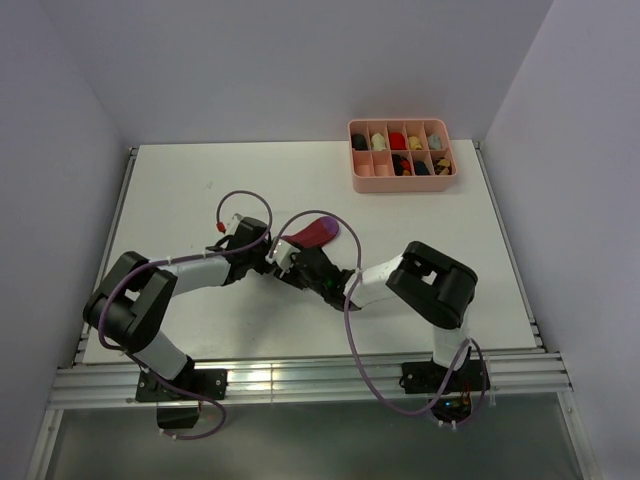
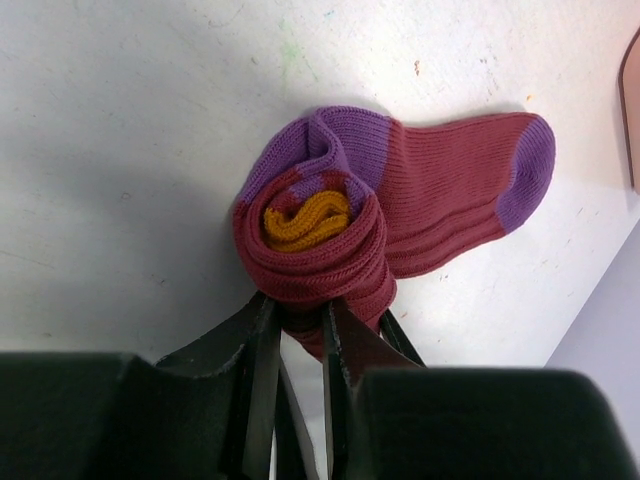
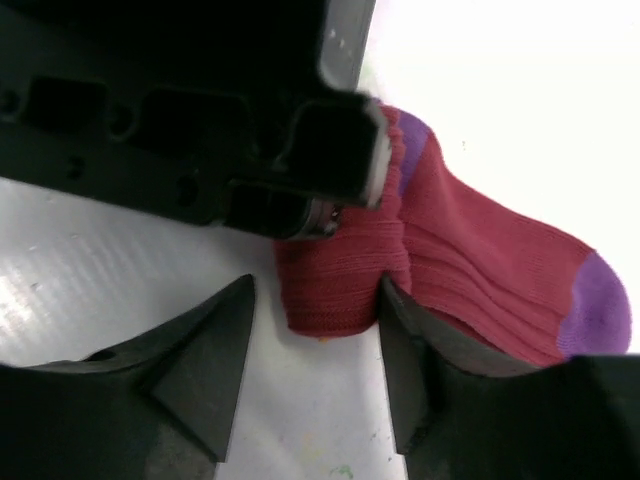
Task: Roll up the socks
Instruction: Roll the sock at the center of the board.
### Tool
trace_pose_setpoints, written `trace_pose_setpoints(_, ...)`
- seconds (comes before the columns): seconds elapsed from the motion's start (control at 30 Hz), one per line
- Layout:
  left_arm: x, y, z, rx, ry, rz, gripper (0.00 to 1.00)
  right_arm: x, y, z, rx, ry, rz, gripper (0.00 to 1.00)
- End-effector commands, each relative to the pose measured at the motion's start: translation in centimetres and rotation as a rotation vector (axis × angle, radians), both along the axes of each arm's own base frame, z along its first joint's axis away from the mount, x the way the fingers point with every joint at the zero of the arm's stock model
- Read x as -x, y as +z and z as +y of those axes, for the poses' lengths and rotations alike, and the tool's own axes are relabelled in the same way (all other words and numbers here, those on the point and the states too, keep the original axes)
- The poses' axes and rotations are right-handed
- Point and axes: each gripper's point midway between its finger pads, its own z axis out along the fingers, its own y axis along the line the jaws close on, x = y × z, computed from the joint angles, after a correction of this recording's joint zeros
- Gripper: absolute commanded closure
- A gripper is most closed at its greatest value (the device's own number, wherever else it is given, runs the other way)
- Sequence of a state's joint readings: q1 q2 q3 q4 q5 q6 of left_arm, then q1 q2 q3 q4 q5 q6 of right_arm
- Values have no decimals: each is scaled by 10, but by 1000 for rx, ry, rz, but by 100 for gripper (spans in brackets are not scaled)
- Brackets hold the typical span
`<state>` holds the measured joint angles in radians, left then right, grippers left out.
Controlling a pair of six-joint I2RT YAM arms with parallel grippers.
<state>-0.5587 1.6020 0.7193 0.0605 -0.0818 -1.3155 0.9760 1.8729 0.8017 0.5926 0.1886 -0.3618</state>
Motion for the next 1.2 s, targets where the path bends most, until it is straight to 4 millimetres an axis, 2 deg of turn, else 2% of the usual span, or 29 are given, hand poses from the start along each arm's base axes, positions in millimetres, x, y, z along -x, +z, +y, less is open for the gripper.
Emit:
trace_pose_setpoints(0.0,29,-29,11,-93,-66,129,82,-6,3,13,-17,10,-30,43)
trace_pose_setpoints(0.03,30,-29,11,-92,-67,129,81,-8,4,15,-20,8,-31,45)
trace_pose_setpoints(0.13,29,-26,7,-73,-79,118,77,-9,-5,14,-3,4,-13,60)
trace_pose_setpoints(0.17,29,-24,8,-69,-78,112,75,-7,-4,16,-13,13,0,74)
trace_pose_setpoints(0.23,28,-23,10,-75,-67,105,68,-4,-4,15,-18,18,24,87)
trace_pose_setpoints(0.27,29,-21,12,-75,-59,100,66,-3,-4,15,-31,15,42,99)
trace_pose_setpoints(0.37,29,-13,16,-61,-38,74,56,4,-1,16,-82,37,131,100)
trace_pose_setpoints(0.43,30,-11,20,-46,-29,64,45,7,-1,15,-117,71,218,100)
trace_pose_setpoints(0.5,25,-1,27,-23,1,38,39,17,-2,19,-156,113,330,100)
trace_pose_setpoints(0.53,27,-1,31,-24,10,36,35,13,-5,14,-157,103,380,100)
trace_pose_setpoints(0.57,22,8,37,-20,39,5,33,14,-5,14,-182,98,428,100)
trace_pose_setpoints(0.63,21,12,43,-22,61,-16,32,20,-4,16,-222,126,525,100)
trace_pose_setpoints(0.67,20,20,44,-14,70,-40,32,15,-4,12,-255,96,580,100)
trace_pose_setpoints(0.73,22,20,49,-20,80,-51,31,12,-1,12,-275,70,666,100)
trace_pose_setpoints(0.77,17,29,47,2,85,-87,31,13,-7,10,-285,59,743,100)
trace_pose_setpoints(0.87,17,32,48,18,94,-111,30,12,-10,11,-306,26,887,100)
trace_pose_setpoints(0.97,20,29,43,41,74,-109,31,18,-8,17,-399,15,1020,100)
trace_pose_setpoints(1.03,19,26,39,53,62,-100,30,12,-6,15,-481,-32,1084,100)
trace_pose_setpoints(1.17,18,18,39,65,81,-85,30,8,-15,6,-535,-105,1162,100)
